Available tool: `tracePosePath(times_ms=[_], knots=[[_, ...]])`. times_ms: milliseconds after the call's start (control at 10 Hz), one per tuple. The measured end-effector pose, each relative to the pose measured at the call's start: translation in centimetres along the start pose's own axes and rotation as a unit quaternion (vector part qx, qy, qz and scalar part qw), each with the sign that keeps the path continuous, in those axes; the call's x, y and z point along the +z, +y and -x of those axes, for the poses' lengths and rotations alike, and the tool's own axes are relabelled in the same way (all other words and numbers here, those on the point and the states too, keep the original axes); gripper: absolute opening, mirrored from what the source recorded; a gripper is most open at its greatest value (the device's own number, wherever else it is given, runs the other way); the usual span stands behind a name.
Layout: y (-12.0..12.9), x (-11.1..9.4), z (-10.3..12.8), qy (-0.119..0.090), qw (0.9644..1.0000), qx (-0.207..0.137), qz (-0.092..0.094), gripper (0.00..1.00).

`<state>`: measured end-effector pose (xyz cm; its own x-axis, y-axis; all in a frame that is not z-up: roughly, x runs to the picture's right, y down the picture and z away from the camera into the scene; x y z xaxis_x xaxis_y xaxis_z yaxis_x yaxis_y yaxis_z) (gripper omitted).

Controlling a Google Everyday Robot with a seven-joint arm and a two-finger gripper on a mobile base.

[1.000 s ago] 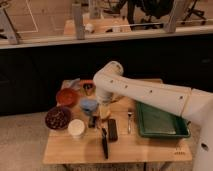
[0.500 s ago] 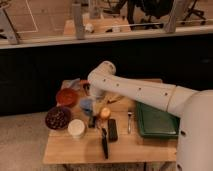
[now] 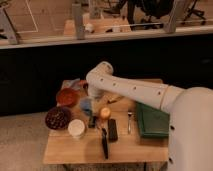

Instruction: Wipe red bowl with sponge

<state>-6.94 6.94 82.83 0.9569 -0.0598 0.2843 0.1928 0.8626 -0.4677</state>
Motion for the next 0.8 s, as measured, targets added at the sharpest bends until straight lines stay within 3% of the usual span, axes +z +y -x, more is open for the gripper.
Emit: tracePosePath(times_ms=[800], knots=[[-0.31, 0.99, 0.64, -0.009, 0.9997, -0.015, 0.017, 0.01]])
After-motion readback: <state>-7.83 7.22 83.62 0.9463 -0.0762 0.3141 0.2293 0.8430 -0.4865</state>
